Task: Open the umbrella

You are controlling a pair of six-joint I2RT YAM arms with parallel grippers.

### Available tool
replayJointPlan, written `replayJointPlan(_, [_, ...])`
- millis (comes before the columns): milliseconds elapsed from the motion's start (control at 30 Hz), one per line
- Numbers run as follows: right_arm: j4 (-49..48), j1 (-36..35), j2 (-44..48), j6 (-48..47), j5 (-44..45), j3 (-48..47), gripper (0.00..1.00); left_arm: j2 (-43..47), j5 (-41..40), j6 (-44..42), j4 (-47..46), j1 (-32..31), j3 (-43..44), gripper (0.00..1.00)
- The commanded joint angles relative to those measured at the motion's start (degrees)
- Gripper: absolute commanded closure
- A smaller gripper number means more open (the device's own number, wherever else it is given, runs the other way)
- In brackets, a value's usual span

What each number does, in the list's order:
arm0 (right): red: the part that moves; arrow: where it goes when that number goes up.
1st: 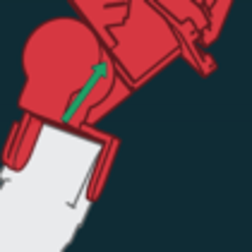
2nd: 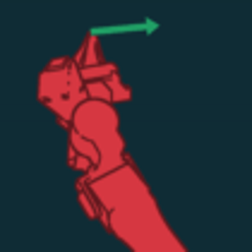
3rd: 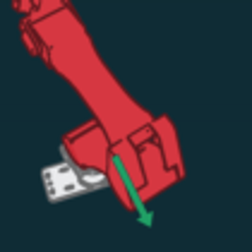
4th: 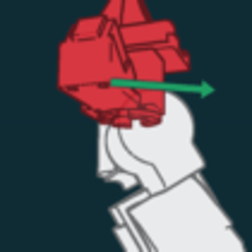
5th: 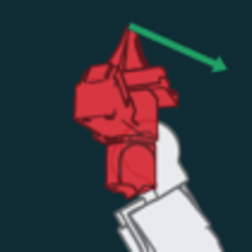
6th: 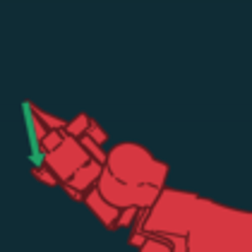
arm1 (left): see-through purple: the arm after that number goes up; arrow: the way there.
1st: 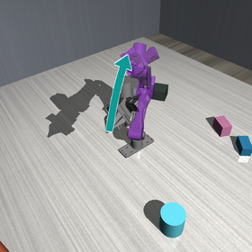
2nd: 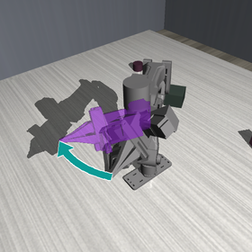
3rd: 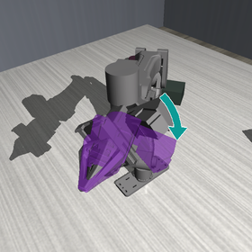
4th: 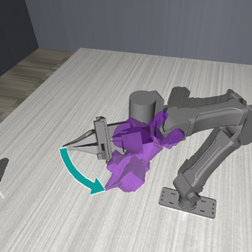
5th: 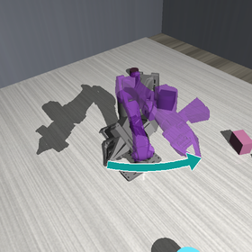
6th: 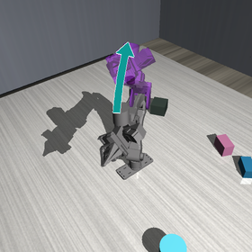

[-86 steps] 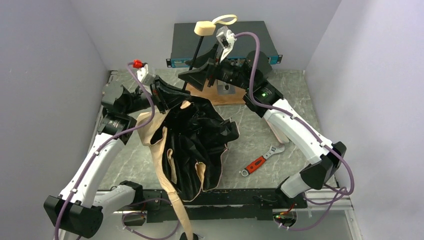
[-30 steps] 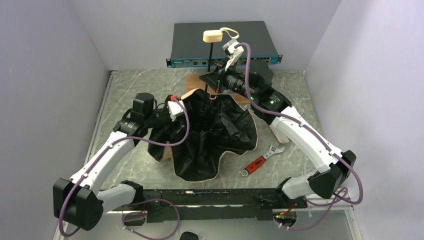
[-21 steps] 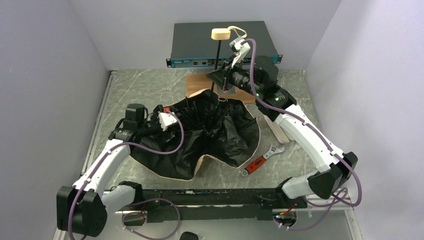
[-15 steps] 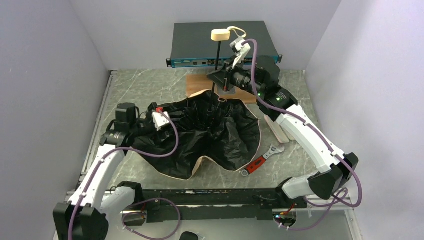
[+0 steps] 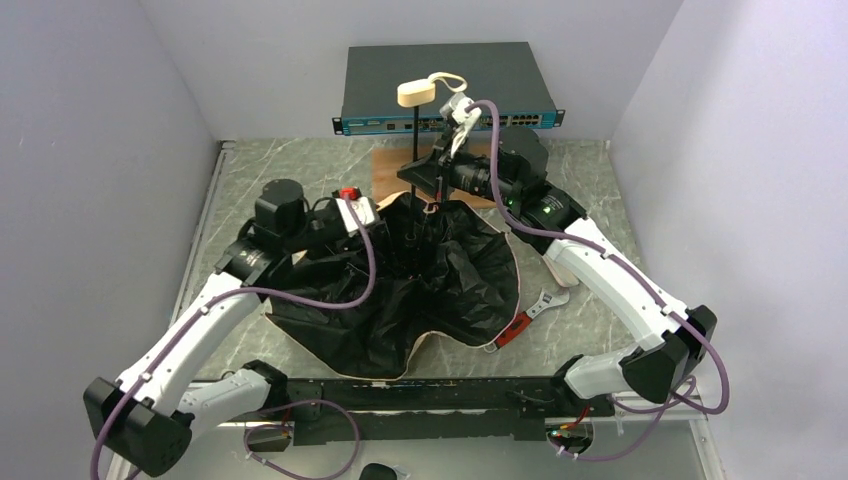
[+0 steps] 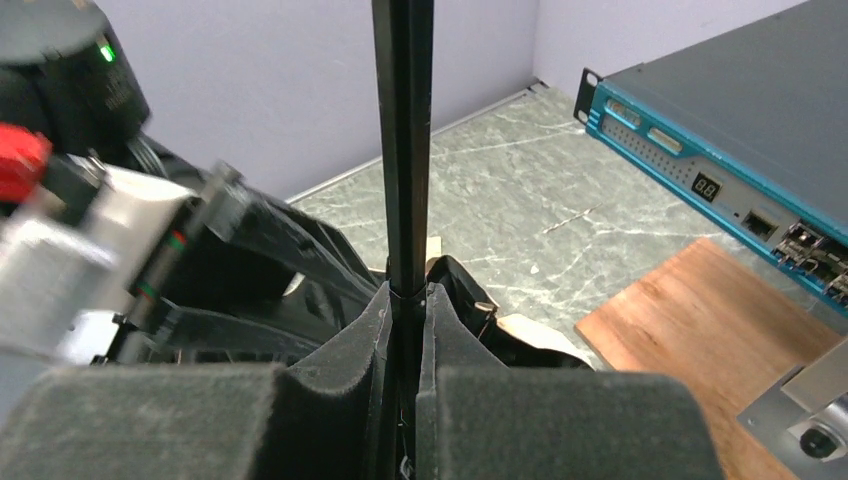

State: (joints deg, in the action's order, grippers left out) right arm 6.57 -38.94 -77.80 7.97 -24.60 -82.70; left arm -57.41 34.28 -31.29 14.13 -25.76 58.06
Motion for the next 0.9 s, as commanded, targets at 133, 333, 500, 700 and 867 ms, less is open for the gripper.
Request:
replayJointPlan(133, [-8.7, 0.2, 0.7, 3.3, -7.0, -8.2, 1.0, -1.5, -20.2, -11.9, -19.2, -5.9, -15.5, 0.71])
replayJointPlan(333, [-5.2, 0.3, 2.4, 2.0, -10.4, -9.8, 1.0, -6.7, -32.7, -19.0, -22.9, -2.1, -24.1, 0.73])
replayJointPlan(500, [-3.7, 1.6, 3.7, 1.2, -9.0, -7.9, 1.0, -7.7, -28.4, -15.7, -20.3, 7.4, -24.1, 0.68])
replayJointPlan(700, [-3.7, 1.7, 2.5, 1.6, 0.2, -5.5, 1.0, -1.5, -11.0, -10.8, -13.2, 10.7, -18.4, 0.3])
replayJointPlan(867, [-5.2, 1.4, 0.9, 6.2, 5.0, -2.9, 1.0, 7.2, -2.3, -6.8, -10.2, 6.0, -14.4, 0.38])
